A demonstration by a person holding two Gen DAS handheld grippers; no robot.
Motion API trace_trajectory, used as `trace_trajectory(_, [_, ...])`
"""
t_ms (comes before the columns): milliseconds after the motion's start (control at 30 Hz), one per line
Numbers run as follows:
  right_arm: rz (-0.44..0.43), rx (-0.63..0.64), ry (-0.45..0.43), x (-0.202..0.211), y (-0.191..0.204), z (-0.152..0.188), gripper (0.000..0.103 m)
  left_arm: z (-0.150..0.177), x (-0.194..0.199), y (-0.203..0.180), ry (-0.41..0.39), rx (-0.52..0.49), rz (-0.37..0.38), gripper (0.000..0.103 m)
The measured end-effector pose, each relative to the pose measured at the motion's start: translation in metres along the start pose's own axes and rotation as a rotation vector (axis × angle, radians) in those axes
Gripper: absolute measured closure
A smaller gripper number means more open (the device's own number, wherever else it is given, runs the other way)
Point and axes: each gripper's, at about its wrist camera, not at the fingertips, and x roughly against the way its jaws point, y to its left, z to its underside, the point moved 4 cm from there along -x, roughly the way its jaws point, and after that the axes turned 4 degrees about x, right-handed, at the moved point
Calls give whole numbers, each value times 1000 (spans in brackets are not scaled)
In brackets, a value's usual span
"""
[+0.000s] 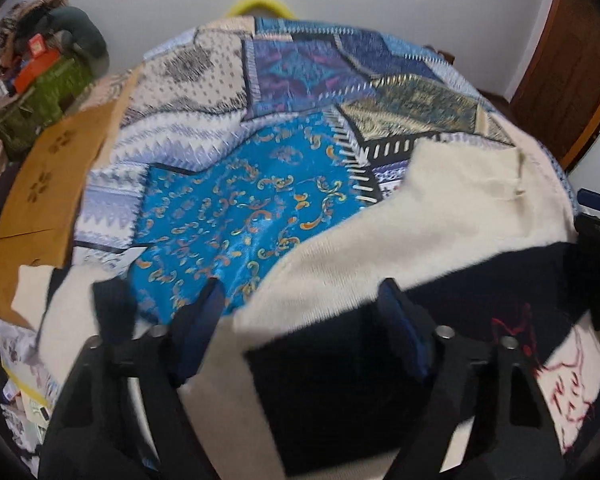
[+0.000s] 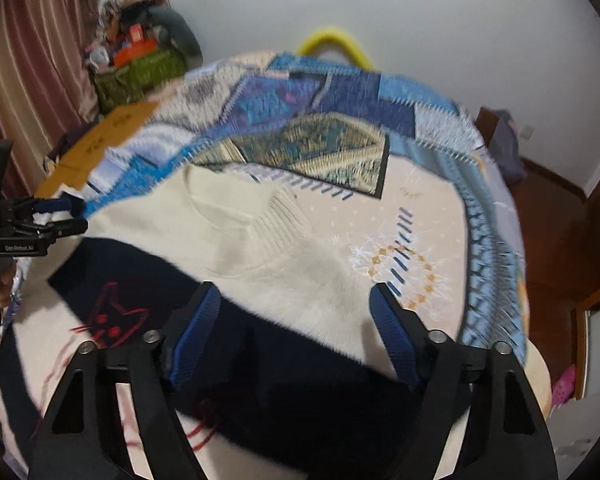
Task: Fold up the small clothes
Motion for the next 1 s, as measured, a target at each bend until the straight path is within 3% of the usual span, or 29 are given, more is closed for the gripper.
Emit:
trace_trajectory(100, [14,23,39,-22,-6,-8,46,-3,-22,-3,71,-39,11,62])
trace_trajectory(133, [19,35,48,-28,-6,-10,48,-3,-28,-5,81,-51,0,65])
trace_trajectory(267, [18,56,73,-43,-7,-17,67,-2,-31,-10,49,-63,-6,90])
trace_trajectory(333, [12,78,54,-44,-4,-17,77,-2,-31,-13,30,-80,-21,92])
trace_trajectory(367, [15,99,43,-44,-1,-18,90,-3,-32,-14,25,-85,-28,93])
trace_trajectory(433, [35,133,35,-45,-1,-23,93,-9,-32,-13,14,-79,-42,96])
trace_trajectory(533, [83,187,-6,-43,-3,-36,94,-22,-30,-10,-17,-49,-53,97])
trace_trajectory(633, [113,157,-21,-45,-15,-55,94,-35,-35,-5,-17,12,-44,97])
trace_trajectory(833, [159,111,15,-57,-25,-82,93,-53,-26,-4,-39,64,-9,95])
trace_trajectory(933, [167,125,21,-53,-19,-84,84,-48,0,0,-72,53,9,83])
trace_trajectory(1000, [159,129,7,-44,-13,-83,65,-40,22,9,-106,54,-4,69])
